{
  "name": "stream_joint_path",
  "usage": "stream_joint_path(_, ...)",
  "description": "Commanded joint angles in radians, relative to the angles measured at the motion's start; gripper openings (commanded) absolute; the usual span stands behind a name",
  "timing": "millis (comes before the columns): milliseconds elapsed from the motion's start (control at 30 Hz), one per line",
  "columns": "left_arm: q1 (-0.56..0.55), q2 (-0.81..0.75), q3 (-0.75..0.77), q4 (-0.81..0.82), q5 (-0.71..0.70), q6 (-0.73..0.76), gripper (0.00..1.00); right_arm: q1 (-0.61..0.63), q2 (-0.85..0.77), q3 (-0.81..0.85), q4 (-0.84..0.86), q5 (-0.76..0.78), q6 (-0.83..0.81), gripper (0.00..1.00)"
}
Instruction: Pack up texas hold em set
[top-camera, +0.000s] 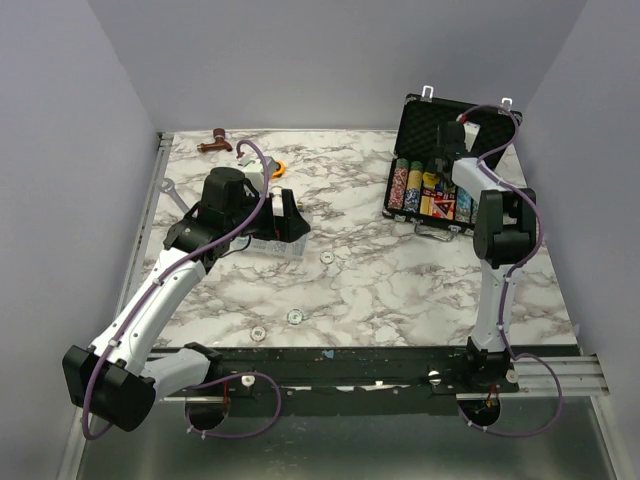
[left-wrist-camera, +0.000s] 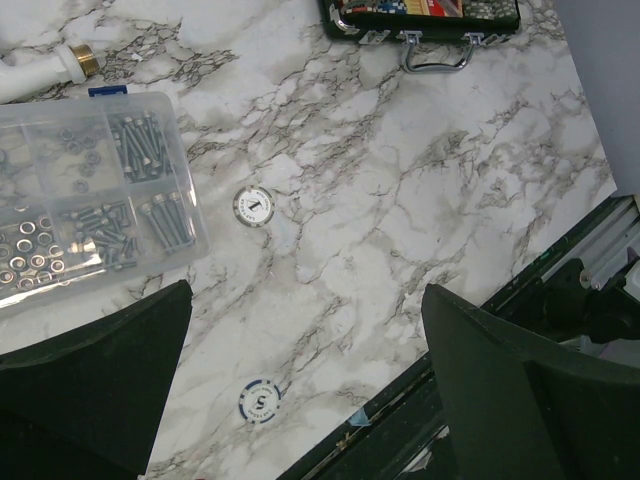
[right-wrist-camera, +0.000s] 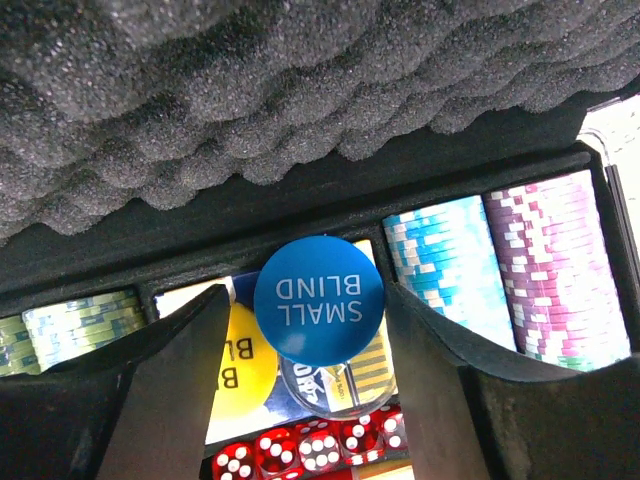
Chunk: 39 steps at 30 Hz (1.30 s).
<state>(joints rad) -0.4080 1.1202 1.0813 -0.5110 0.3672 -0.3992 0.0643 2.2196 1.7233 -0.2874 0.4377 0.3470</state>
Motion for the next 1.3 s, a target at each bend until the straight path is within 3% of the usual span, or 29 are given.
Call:
stream_joint_path(0, 0.001, 0.001, -0.012, 0.017, 0.021, 0.014, 0.97, 0.0, 0.041, 0.029, -0.041, 0.037, -0.003, 0.64)
stream_joint_path(167, 0.002, 0.004, -0.014, 0.019, 0.023, 0.013, 0.97, 0.0, 0.041, 0.027, -0.041, 0.047, -0.004, 0.58)
stream_joint_path(367, 0.001, 0.003, -0.015, 0.02, 0.025, 0.013, 0.97, 0.0, 0.049, 0.029, -0.041, 0.044, -0.006, 0.62)
stream_joint_path(800, 0.001, 0.004, -0.016, 0.024, 0.032, 0.01, 0.97, 0.003, -0.047, -0.034, 0.014, 0.044, -0.011, 0.41)
stream_joint_path(1100, 0.001, 0.003, -0.017, 0.025, 0.036, 0.009, 0.96, 0.068, -0.162, -0.165, 0.102, 0.091, -0.006, 0.4)
stream_joint_path(1267, 0.001, 0.0, -0.019, 0.027, 0.039, 0.008, 0.97, 0.073, -0.143, -0.175, 0.098, 0.04, 0.011, 0.43)
